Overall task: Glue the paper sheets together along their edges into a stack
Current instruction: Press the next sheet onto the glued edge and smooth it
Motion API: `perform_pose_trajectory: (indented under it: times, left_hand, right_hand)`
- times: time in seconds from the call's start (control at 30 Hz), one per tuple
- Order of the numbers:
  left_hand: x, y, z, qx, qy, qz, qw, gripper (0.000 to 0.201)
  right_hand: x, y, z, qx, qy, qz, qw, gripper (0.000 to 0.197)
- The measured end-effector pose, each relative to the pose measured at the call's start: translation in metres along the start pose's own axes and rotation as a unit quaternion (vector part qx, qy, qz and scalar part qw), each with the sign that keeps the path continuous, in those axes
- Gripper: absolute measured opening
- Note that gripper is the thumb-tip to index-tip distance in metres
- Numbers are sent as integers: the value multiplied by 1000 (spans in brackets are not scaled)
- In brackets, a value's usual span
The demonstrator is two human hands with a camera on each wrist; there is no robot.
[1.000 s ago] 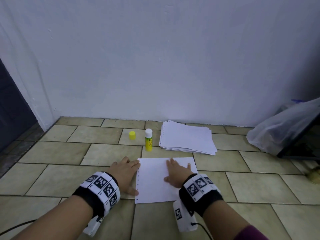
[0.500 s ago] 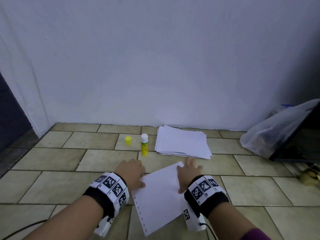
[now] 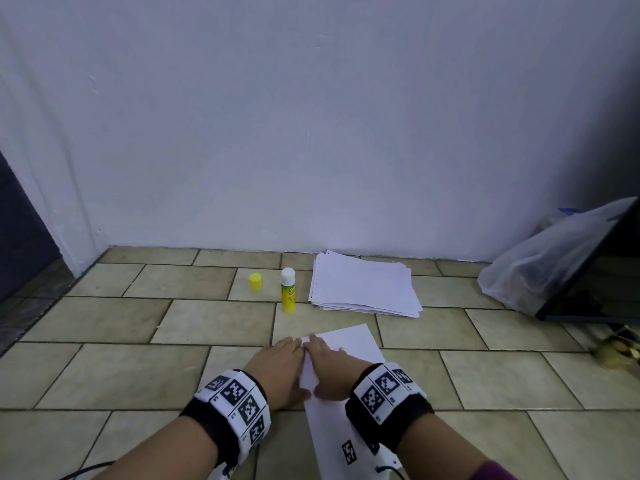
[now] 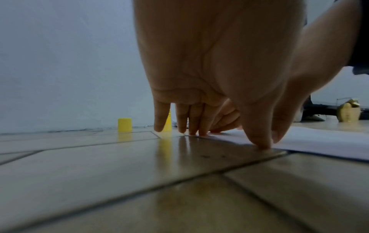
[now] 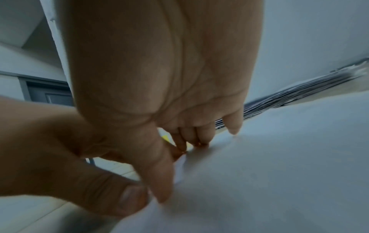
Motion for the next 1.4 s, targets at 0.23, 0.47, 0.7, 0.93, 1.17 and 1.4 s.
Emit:
perform_pose_trajectory:
  times: [0.23, 0.47, 0.7, 0.93, 1.17, 1.4]
  left_hand:
    - [7, 1, -2, -22, 1, 22, 1000, 77]
    - [8, 13, -3, -65, 8, 16, 998, 66]
    - [11, 21, 4, -30, -3, -5, 1000, 40]
    - [15, -10, 6, 8, -6, 73, 997, 94]
    - [13, -15, 9, -48, -6, 112, 993, 93]
    - [13, -15, 9, -71, -11, 105, 992, 92]
  right_hand:
    - [8, 4, -62, -16, -75, -18, 997, 87]
    - [16, 14, -83, 5, -124, -39, 991, 94]
    - [9, 12, -37, 124, -99, -38, 987, 71]
    - [-4, -12, -5, 34, -40, -10, 999, 86]
    - [3, -5, -35, 6, -60, 28, 998, 79]
    - [32, 5, -122, -1, -181, 33, 983, 76]
Point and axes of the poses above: each hand's wrist, its own x-axis away from the middle knuckle, its own y-axis out of the back of the hand, z = x × y, the point moved 7 cm from there along -x, towards the middle knuckle, and after that the axes turned 2 degrees about -x, right-handed, at the moved point
